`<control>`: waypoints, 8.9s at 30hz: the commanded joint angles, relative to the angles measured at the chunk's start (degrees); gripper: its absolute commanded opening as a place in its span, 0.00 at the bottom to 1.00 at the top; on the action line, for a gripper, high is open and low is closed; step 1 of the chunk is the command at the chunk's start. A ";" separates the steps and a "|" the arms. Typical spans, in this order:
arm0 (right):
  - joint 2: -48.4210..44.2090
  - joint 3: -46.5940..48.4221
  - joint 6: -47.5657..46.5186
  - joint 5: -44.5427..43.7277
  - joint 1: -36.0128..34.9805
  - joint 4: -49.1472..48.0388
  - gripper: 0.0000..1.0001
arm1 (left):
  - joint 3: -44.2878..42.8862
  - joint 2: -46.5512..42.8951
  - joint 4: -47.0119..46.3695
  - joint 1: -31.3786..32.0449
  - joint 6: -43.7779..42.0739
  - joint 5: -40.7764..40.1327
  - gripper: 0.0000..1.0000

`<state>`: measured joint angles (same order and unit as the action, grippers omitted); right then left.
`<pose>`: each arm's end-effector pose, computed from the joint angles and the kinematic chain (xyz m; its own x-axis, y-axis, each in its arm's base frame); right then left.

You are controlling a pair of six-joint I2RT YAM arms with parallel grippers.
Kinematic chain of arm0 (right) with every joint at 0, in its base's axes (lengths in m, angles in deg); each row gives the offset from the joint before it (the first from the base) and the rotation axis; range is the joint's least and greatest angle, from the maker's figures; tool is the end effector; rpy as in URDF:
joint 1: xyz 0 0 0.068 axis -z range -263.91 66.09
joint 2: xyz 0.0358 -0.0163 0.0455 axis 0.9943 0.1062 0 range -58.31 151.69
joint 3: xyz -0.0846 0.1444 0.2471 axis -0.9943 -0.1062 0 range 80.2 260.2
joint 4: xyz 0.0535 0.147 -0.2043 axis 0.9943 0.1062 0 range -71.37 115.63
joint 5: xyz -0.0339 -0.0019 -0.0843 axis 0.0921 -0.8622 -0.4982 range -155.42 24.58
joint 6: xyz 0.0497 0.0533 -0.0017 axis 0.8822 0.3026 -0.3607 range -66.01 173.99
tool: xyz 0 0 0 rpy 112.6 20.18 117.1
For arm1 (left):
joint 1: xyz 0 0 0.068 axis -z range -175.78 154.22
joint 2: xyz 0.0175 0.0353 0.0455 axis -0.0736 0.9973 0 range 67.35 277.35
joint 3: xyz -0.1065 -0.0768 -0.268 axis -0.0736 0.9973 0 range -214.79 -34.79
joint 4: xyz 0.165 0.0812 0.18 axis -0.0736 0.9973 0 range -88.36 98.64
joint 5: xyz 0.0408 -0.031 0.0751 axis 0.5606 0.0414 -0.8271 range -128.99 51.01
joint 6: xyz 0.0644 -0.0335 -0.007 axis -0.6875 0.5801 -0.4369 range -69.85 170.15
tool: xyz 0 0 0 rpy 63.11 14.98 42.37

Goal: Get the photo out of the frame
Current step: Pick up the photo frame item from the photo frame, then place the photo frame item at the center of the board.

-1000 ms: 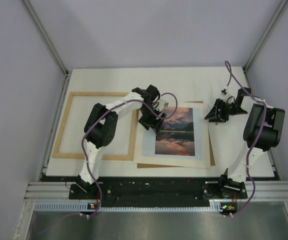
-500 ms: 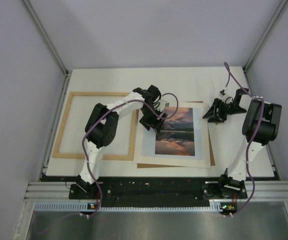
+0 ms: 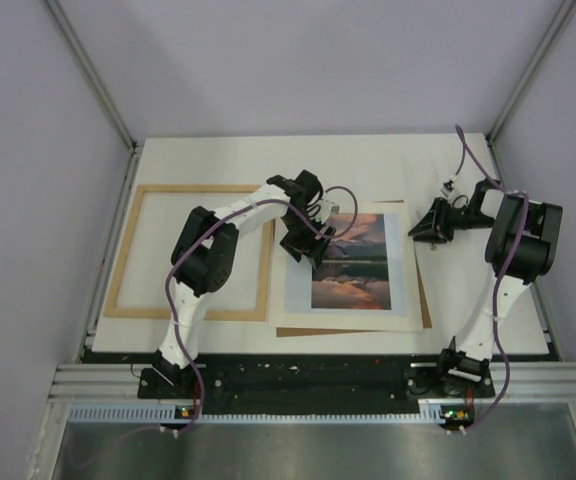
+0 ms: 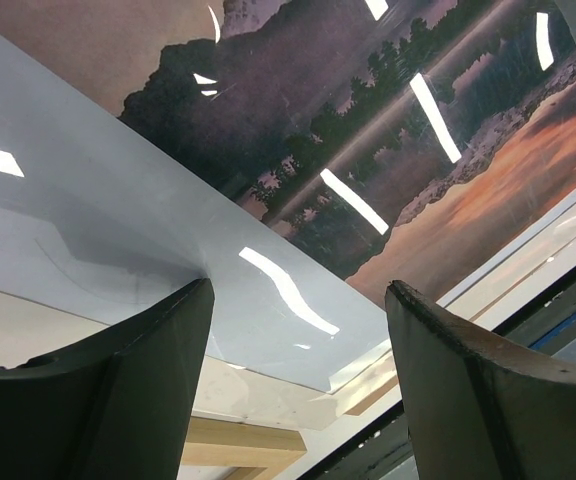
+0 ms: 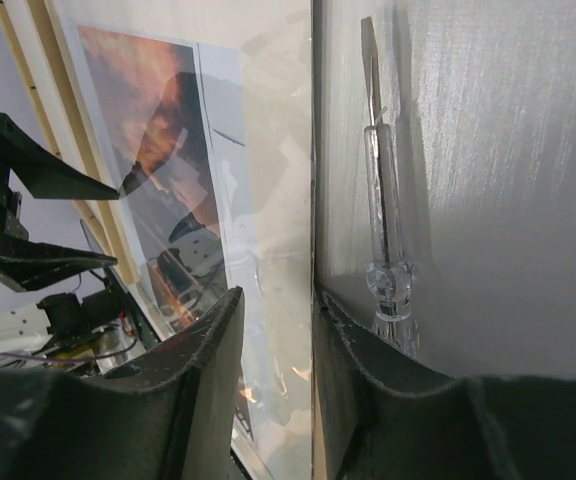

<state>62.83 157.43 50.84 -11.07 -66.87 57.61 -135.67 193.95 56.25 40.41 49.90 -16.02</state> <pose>0.3955 -0.0697 0.1300 -0.9514 0.2581 -0.1680 0.0223 0.6019 0.7983 0.3556 -0.2894 0.1682 -0.7930 0.5851 -0.1697 0.6000 0.7019 -0.3839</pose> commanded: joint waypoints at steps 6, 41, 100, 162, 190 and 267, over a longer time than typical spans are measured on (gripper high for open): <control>-0.91 -0.85 -0.97 3.83 0.36 -2.51 0.29 | 1.74 5.49 -2.23 1.08 -0.89 0.07 0.77; 3.31 -2.00 -5.45 15.61 -0.86 -1.80 0.21 | 1.04 6.46 -1.70 1.87 -0.72 0.51 0.77; -36.85 13.48 -14.33 19.83 -3.33 25.88 0.00 | 1.47 1.44 -53.34 -23.79 14.10 42.15 0.90; -29.48 16.55 -6.17 17.11 1.33 19.56 0.00 | 3.78 -0.11 -74.74 -20.19 45.50 45.27 0.05; -13.14 24.98 21.09 -4.24 -20.72 -2.51 0.00 | -12.94 -18.15 -2.51 -24.57 6.86 15.90 0.00; 2.19 42.32 13.80 -31.76 -50.54 3.21 0.99 | -12.86 -17.43 7.71 -52.19 -15.83 -15.58 0.99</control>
<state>75.77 204.38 69.22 -38.04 -119.74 57.55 -150.21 184.23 66.31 -13.62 33.60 -34.76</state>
